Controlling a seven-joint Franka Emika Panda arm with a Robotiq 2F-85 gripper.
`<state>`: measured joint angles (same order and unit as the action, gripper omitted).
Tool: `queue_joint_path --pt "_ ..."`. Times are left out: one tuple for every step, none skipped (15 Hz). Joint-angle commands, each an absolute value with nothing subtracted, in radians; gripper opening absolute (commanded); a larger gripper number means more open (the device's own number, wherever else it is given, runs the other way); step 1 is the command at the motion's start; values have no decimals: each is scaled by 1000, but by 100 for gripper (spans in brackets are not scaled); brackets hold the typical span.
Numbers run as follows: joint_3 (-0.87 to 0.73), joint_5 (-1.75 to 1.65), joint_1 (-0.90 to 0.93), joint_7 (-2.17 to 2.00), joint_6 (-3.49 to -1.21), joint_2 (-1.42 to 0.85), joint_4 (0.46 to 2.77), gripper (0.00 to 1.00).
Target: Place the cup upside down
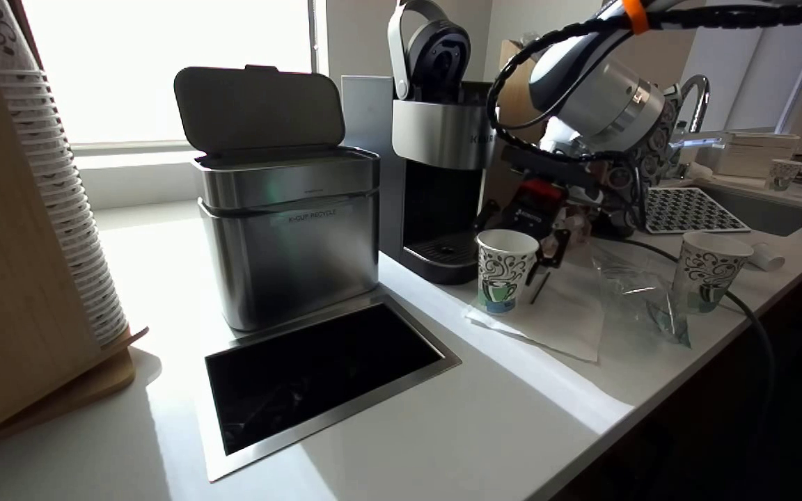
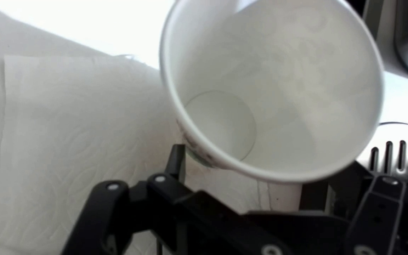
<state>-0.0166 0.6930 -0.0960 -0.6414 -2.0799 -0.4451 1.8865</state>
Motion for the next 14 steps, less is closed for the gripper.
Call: queue_joint_path --pt "-32 715 -95 -626 -2032 -463 1858 100" --pt "-34 708 -94 -626 -2030 -460 1859 100" --pt "-38 697 -91 -628 -2027 -456 1861 100" --pt "-40 687 -88 -630 -2025 -453 1864 100" --pt "-43 674 -83 -632 -2023 -449 1868 100" --pt "-44 664 -81 -633 -2018 -447 1871 100" --pt "-44 659 -79 -632 -2012 -444 1874 100" --pt "-43 662 -79 -628 -2005 -443 1875 100" --pt "-42 665 -79 -624 -2002 -443 1876 100" --pt "-42 667 -79 -622 -1996 -444 1875 100" --pt "-42 669 -78 -618 -1993 -444 1875 100" --pt "-42 667 -77 -615 -1991 -444 1875 100" --pt "-42 666 -76 -613 -1989 -444 1875 100" --pt "-42 667 -76 -611 -1986 -445 1875 100"
